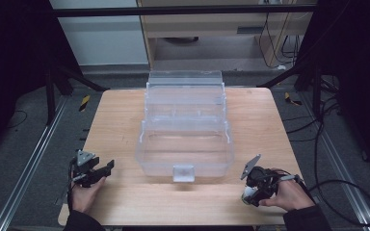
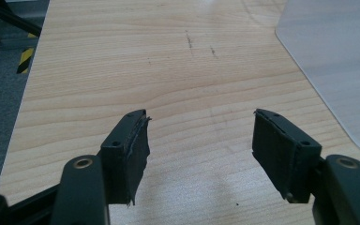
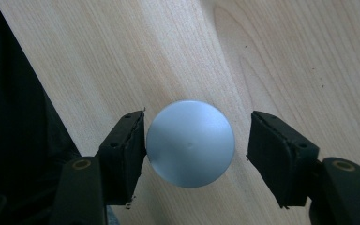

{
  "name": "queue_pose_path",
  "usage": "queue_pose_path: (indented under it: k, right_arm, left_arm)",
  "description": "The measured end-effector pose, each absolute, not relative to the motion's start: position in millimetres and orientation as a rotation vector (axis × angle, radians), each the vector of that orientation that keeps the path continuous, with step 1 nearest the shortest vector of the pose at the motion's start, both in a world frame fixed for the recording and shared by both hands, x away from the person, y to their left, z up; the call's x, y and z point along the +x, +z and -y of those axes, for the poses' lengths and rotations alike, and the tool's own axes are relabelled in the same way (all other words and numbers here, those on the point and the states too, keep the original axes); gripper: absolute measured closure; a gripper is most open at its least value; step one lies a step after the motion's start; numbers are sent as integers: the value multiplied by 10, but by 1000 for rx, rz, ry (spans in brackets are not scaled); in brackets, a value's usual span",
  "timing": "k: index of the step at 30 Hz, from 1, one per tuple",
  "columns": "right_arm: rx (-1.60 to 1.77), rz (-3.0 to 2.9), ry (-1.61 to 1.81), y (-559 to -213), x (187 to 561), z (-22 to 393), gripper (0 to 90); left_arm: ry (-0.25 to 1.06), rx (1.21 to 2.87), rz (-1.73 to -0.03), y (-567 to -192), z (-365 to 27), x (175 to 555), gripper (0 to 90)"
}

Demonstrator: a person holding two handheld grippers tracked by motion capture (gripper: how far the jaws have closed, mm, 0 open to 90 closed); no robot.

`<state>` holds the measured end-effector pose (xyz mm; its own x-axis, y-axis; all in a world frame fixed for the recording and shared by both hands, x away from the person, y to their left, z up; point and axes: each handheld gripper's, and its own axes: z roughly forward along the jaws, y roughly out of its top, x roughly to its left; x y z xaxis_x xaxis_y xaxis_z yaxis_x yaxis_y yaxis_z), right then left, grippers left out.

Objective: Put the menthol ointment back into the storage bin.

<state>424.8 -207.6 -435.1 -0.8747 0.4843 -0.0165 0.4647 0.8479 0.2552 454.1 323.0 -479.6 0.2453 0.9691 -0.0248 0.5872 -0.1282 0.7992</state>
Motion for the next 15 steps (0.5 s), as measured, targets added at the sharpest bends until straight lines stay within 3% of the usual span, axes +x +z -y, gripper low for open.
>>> queue_pose_path:
  k: [15]
  right_arm:
    - [744,-2997,305,-4424,4291,2022,478]
  left_arm:
    - [687,1810,-1428,-4794,-3232,4541,361]
